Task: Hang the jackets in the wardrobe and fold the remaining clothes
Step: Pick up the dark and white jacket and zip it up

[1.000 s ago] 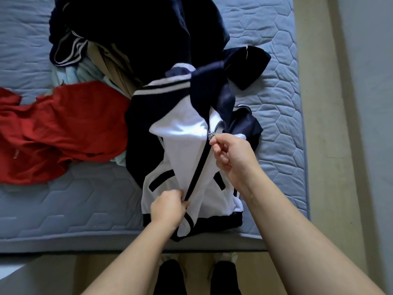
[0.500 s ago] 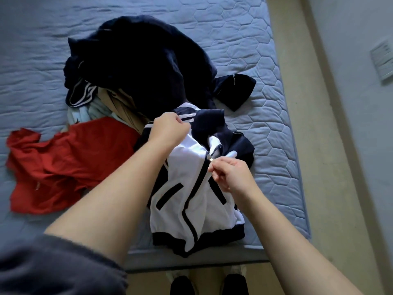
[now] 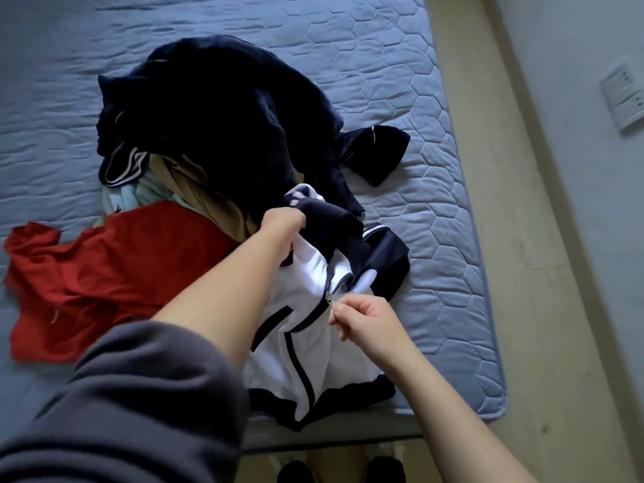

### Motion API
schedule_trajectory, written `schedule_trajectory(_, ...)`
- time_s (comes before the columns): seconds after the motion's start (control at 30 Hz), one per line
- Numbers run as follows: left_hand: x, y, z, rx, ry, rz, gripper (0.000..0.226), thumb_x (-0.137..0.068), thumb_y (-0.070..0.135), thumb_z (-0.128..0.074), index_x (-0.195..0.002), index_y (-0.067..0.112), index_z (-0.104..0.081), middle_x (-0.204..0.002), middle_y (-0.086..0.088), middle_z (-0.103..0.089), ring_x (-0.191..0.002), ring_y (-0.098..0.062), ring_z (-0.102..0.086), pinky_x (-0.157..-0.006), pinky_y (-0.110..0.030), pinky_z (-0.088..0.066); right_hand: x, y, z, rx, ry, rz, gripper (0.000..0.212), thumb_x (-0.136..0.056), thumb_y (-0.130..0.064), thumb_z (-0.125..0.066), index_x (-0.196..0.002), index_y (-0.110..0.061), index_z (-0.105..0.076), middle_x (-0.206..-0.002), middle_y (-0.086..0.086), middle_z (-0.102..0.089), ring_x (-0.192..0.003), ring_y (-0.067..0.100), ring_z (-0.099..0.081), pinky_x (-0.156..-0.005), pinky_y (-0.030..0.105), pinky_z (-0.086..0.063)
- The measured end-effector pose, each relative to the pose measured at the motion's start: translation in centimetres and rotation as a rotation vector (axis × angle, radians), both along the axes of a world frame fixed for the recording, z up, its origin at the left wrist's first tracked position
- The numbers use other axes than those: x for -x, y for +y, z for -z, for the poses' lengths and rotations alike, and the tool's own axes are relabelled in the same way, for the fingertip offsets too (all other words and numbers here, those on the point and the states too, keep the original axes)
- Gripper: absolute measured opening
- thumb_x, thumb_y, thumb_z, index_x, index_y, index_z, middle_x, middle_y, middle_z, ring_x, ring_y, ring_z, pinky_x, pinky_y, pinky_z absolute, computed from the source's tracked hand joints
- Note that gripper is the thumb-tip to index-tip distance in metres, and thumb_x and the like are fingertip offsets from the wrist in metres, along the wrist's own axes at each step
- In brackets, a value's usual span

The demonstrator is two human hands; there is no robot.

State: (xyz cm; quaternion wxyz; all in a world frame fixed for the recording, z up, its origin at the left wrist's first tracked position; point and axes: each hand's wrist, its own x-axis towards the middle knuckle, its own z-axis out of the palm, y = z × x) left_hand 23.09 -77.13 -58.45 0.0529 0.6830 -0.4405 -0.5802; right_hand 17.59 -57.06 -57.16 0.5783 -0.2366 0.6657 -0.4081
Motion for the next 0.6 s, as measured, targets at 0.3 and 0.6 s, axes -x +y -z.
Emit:
schedule_trajectory(0.3, -4.7, 3.1, -13.8, -0.336, 0.639, -0.204, 0.053, -0.084, 0.030, -0.040, -0.118, -0.008, -0.058, -0.101, -0.018, -0.059, -0.080, -0.027, -0.058, -0.071, -0.029, -0.047, 0.6, -0.2, -4.3, -0.270, 0.085, -0.014, 0.011, -0.088, -0.020, -0.054, -0.083, -0.021, -0.064, -0.070, -0.006, -0.063, -0.055, 0.007, -0.051, -0.048, 0.018, -0.038)
schedule_trajectory(0.6, -10.2, 9.4, -29.6, -0.247, 0.768, -0.105, 0.039, -0.086, 0.032, -0.044, -0.081, 0.008, -0.074, -0.074, -0.010, -0.068, -0.063, -0.023, -0.066, -0.058, -0.023, -0.054, -1.5, -2.2, -17.7, -0.330, -0.454, 0.344, 0.029, -0.085, -0.039, -0.067, -0.101, -0.018, -0.053, -0.061, 0.000, -0.058, -0.048, 0.012, -0.055, -0.052, 0.025, -0.047)
